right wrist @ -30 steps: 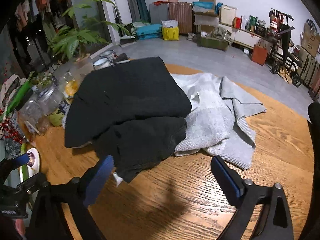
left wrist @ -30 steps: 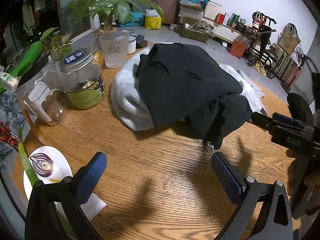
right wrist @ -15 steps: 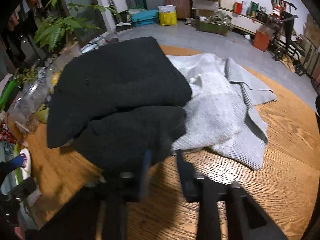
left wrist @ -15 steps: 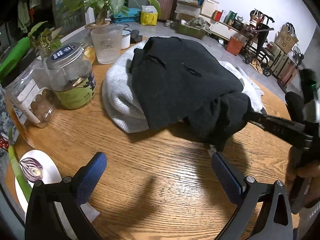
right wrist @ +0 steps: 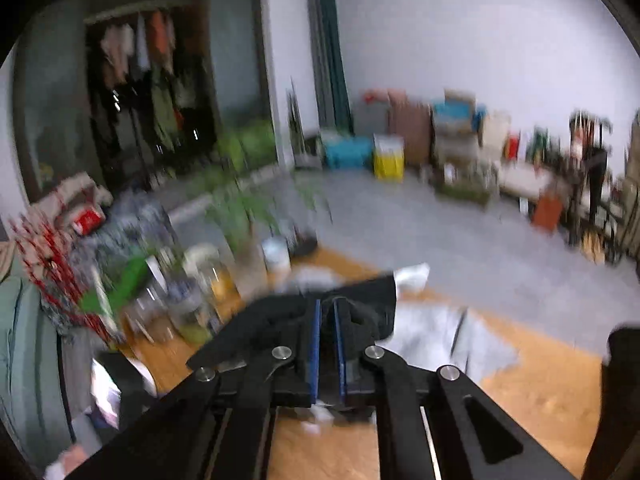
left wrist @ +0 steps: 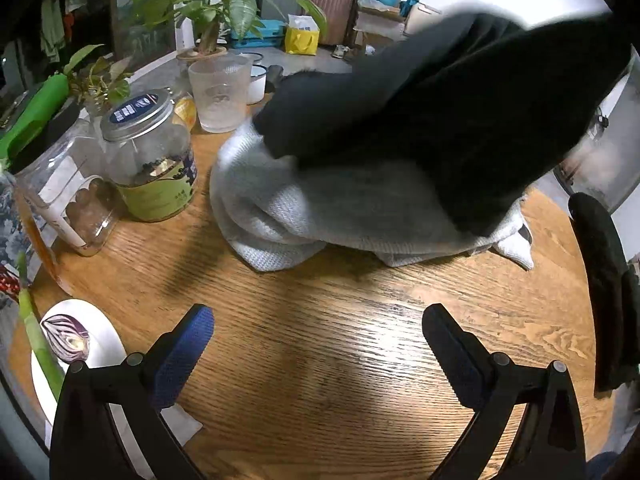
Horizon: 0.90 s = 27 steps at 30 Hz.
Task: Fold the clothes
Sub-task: 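Grasp the black garment on the pile with the right tool and lift it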
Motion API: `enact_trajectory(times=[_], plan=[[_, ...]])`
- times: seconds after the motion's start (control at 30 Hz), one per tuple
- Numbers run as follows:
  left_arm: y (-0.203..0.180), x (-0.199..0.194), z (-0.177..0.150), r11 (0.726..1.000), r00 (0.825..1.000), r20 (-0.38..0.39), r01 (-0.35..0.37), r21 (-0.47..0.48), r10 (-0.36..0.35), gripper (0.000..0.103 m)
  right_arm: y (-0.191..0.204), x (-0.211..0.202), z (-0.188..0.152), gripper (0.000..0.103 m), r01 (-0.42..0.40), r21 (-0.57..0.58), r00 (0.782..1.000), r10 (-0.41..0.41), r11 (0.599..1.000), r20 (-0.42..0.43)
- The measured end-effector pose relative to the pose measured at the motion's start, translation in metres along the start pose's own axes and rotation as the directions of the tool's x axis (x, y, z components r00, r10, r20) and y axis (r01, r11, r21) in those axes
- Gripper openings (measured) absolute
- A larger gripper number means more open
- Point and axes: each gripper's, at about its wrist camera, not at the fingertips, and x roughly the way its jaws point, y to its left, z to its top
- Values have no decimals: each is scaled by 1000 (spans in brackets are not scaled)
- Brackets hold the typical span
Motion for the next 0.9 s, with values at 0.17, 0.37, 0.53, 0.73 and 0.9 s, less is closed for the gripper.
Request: enact_trajectory(times=[0.17, 0.37, 0.53, 0.73, 0.9], plan=[[0, -9, -1, 1000, 1000, 25, 1, -6, -1, 103, 17, -107, 51, 1, 52, -43, 945, -35, 998, 326], [-9, -6, -7, 1000, 1000, 2, -17, 25, 17, 103, 22, -119, 58, 86, 13, -12, 984, -10, 1000, 176], [-9, -6, -14, 998, 999, -12, -51, 38, 52, 103, -11, -15, -32, 85, 44, 65, 977, -29, 997, -209], [-3, -8, -20, 995, 996, -24, -88, 43, 90, 103, -79, 76, -177, 77, 197, 229, 845, -46, 953, -533], [-5, -7, -21, 994, 995, -35, -95, 49, 96, 103, -101, 115, -235, 79, 196, 384, 808, 74, 902, -584]])
